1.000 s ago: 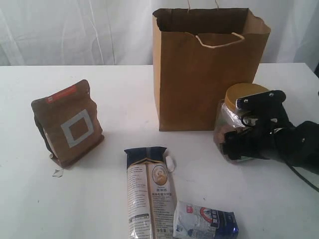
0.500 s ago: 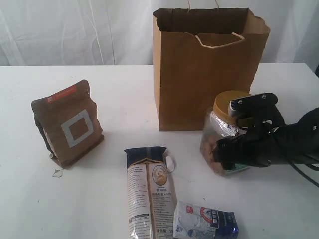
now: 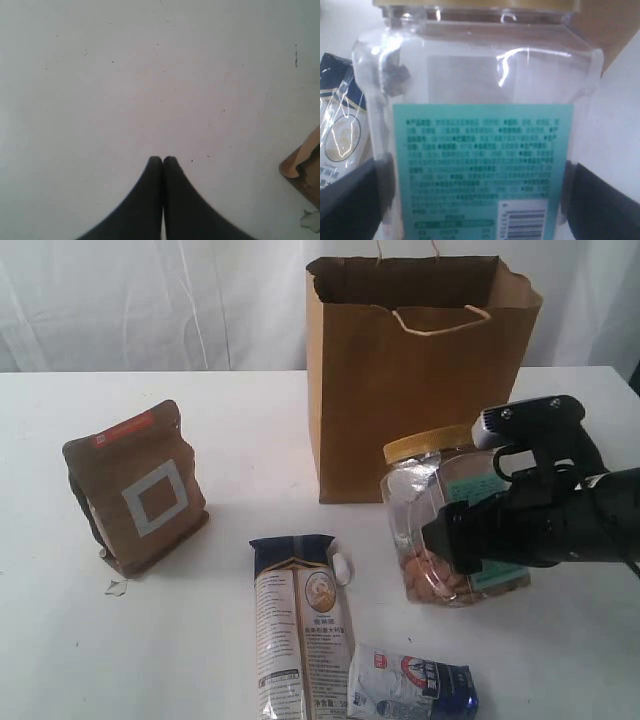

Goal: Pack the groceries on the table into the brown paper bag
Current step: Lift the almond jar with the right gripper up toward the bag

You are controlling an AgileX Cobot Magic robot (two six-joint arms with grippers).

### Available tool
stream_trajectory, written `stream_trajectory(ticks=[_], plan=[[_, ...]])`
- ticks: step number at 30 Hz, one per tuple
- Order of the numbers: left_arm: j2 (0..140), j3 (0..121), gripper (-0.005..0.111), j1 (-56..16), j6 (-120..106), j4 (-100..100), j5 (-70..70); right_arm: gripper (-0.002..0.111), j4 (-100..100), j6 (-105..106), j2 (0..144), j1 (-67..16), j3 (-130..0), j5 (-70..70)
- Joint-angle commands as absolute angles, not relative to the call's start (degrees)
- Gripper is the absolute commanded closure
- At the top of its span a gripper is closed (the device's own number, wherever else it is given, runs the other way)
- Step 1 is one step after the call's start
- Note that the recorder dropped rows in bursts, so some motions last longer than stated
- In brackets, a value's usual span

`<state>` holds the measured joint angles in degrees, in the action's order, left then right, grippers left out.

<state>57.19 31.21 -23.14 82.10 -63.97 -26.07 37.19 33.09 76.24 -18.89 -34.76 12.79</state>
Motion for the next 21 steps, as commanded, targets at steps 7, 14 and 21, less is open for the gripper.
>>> stream_trajectory(ticks=[7, 14, 21], plan=[[56.66, 30.86, 0.107, -22.94, 82.04, -64.11, -26.56, 0.108, 37.03, 33.33, 74.11, -18.77, -34.61, 9.97], [56.66, 30.86, 0.107, -22.94, 82.04, -64.09, -26.79, 0.108, 37.03, 33.33, 66.61, -18.77, -34.61, 13.67], [56.66, 30.86, 0.107, -22.94, 80.13, -64.09, -26.79, 0.108, 37.42, 33.12, 56.54, -16.92, -34.61, 9.31]])
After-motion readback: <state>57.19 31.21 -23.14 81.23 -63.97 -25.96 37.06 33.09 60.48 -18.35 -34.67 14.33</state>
